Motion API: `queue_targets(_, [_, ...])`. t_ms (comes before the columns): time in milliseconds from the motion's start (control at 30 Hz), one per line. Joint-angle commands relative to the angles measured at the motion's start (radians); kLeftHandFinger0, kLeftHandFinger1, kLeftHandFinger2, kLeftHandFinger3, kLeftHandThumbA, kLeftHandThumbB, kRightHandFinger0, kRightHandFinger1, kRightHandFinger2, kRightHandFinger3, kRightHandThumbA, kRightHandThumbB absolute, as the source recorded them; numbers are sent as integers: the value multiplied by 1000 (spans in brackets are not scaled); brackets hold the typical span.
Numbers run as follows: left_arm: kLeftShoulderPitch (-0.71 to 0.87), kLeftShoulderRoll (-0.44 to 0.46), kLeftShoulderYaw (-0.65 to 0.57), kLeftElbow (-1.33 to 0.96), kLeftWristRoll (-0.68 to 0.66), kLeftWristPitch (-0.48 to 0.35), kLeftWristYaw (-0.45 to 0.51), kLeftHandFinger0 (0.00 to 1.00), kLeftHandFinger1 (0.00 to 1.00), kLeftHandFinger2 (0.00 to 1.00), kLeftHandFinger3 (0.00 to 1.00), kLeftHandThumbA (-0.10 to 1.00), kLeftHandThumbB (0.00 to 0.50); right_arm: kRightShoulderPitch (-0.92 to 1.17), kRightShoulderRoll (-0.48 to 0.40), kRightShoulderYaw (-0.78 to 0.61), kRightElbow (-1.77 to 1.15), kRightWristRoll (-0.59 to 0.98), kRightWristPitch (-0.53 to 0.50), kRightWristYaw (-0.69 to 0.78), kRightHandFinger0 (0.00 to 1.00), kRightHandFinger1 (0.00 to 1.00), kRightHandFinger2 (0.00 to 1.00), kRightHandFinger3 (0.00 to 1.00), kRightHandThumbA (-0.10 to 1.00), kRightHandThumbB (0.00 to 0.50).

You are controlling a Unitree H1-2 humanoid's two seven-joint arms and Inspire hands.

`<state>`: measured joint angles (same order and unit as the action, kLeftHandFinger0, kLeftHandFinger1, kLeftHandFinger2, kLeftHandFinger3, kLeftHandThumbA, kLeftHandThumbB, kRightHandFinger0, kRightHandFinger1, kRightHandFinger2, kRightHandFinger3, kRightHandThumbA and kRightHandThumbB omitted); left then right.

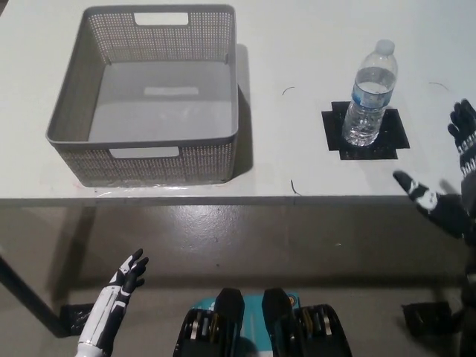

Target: Use the right hand to pick up a water botttle and place it into a container on the left side

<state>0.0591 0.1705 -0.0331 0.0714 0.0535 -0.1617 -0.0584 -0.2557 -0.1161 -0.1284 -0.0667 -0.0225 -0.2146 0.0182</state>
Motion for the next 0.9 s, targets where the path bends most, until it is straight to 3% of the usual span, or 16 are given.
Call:
queue_targets(0, [-3,6,3,-18,-6,-45,-11,1000,1000,1000,1000,1000,176,-104,-34,-25,72,47,71,-6,1000,1000,1000,1000,1000,385])
queue_targets(300, [-1,6,4,-19,1,-44,-6,1000,1000,1000,1000,1000,185,-330,-38,-57,337,131,118,9,1000,1000,1000,1000,1000,349])
queue_targets(600, [3,4,3,-30,-3,-42,-8,1000,1000,1000,1000,1000,143,-466,-38,-51,538,130,105,4,1000,1000,1000,1000,1000,318])
queue_targets(733, [7,5,4,-32,-5,-46,-8,1000,1000,1000,1000,1000,142,-511,-42,-39,625,112,70,1,1000,1000,1000,1000,1000,337])
queue_targets(867, [9,5,4,-32,-9,-49,-11,1000,1000,1000,1000,1000,140,-553,-42,-29,725,94,36,-13,1000,1000,1000,1000,1000,398])
